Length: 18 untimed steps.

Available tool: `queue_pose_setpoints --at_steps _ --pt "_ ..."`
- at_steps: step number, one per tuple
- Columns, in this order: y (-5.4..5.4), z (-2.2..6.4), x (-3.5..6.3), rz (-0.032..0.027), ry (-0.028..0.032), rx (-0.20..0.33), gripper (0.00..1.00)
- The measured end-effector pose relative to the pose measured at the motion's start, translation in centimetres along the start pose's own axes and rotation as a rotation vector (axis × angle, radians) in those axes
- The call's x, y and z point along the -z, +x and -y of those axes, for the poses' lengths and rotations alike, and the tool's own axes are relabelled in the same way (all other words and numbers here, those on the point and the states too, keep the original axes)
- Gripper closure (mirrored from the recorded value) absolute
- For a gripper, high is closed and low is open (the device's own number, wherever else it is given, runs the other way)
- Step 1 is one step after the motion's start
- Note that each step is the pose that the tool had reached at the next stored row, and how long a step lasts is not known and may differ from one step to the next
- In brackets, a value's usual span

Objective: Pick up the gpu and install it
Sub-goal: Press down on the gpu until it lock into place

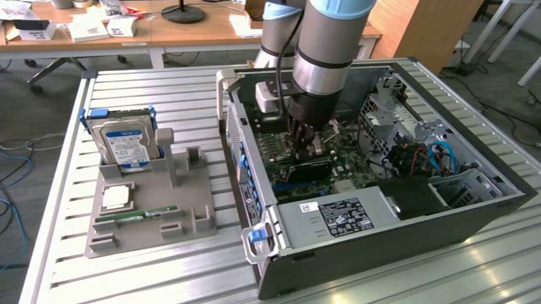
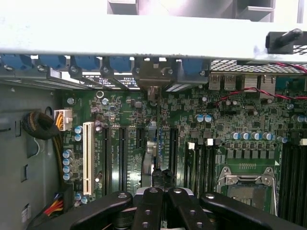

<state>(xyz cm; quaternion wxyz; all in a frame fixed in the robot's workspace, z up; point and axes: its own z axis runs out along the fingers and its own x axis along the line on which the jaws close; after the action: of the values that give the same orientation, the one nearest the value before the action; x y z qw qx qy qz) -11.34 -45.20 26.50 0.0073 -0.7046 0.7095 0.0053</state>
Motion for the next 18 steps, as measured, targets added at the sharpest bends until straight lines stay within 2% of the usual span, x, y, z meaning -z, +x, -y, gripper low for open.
queue_pose_setpoints --at_steps 6,8,18 --pt "0.00 -0.12 -0.12 0.0000 0.0000 0.000 0.89" --pt "-0.01 -0.15 -0.23 0.0018 0.0007 0.000 0.89" --pt "0.01 -0.27 -0.27 0.0000 0.0000 0.000 0.89"
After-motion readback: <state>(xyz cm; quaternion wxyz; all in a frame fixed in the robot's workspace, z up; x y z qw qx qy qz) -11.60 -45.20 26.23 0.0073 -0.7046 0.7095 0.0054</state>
